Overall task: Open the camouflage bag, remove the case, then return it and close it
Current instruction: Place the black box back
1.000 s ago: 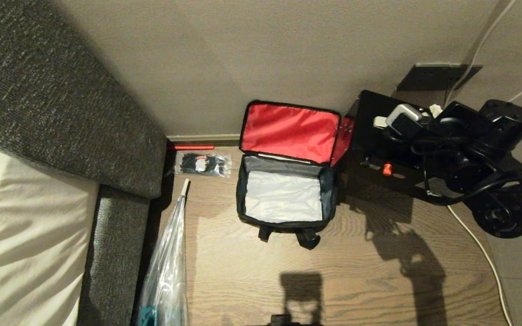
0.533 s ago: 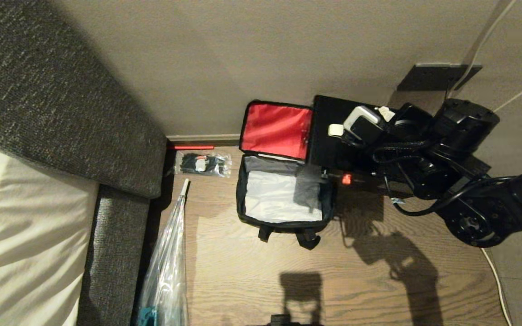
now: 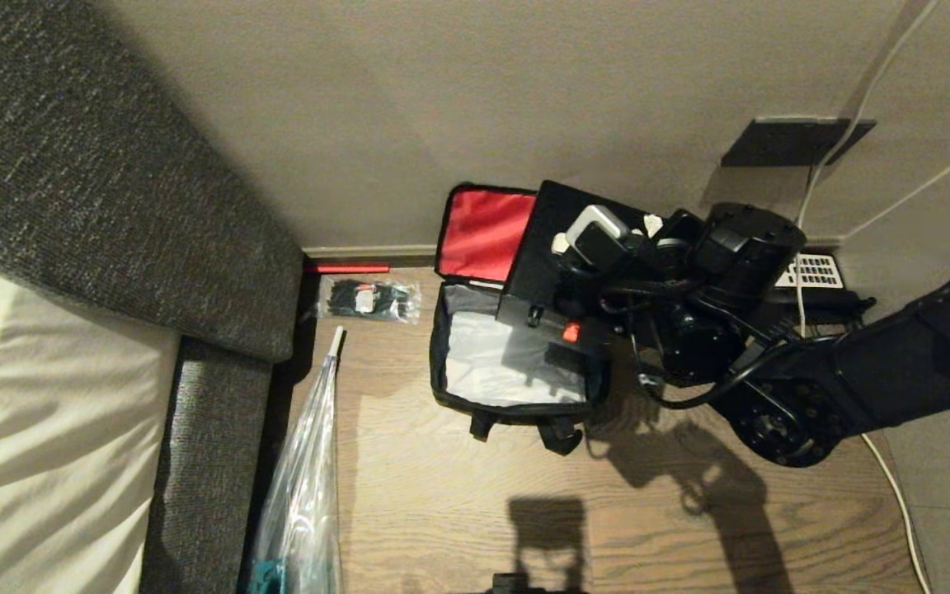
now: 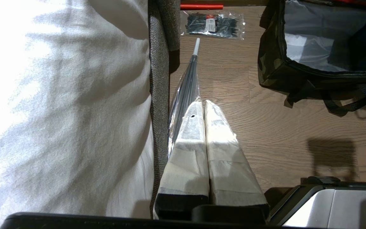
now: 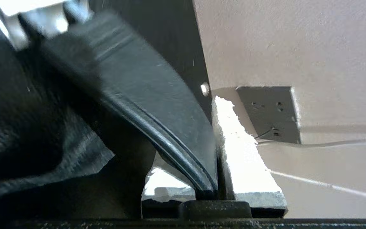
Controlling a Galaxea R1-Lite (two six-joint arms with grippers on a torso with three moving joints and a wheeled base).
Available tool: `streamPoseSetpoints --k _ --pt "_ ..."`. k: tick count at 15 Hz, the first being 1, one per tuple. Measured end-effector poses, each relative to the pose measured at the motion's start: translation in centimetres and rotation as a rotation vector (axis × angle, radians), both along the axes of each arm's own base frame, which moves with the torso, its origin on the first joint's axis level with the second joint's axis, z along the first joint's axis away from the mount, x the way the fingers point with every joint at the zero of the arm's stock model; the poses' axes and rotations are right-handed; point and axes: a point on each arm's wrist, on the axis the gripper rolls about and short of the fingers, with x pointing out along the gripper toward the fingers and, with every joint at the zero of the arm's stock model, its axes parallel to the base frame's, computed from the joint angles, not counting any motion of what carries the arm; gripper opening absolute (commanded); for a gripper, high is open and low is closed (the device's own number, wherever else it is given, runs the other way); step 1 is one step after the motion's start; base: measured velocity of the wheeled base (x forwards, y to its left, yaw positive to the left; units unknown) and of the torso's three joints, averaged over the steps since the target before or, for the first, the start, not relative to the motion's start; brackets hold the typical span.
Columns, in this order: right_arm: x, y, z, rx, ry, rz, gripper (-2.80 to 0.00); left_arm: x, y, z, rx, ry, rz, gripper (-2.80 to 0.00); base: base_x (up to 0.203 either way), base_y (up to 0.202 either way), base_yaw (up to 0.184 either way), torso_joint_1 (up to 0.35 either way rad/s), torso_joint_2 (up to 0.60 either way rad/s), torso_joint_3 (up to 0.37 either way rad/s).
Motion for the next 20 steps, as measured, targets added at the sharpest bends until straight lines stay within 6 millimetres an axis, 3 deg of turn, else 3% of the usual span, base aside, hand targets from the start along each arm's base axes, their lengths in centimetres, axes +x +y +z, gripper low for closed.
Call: streamPoseSetpoints --k 4,9,16,20 --pt "0.4 3.7 -0.8 0.069 0.001 0.039 -2.8 0.0 0.0 0.0 0.001 0.0 0.0 -2.8 0.0 0.0 0.0 0.0 0.0 0.0" --pt "2.1 5.9 -2.5 0.086 -0.005 0.103 -2.8 0.0 0.0 0.0 0.001 0.0 0.0 -2.8 0.0 0.0 0.0 0.0 0.0 0.0" --pt "4.2 7.9 -4.9 0.121 0.026 0.25 -2.8 0.0 0.0 0.0 0.0 0.0 0.0 -2.8 0.0 0.0 0.0 0.0 0.0 0.0" --pt "5.3 7.5 -5.0 0.103 0.038 0.305 -2.8 0.0 0.0 0.0 0.001 0.0 0.0 -2.8 0.0 0.0 0.0 0.0 0.0 0.0"
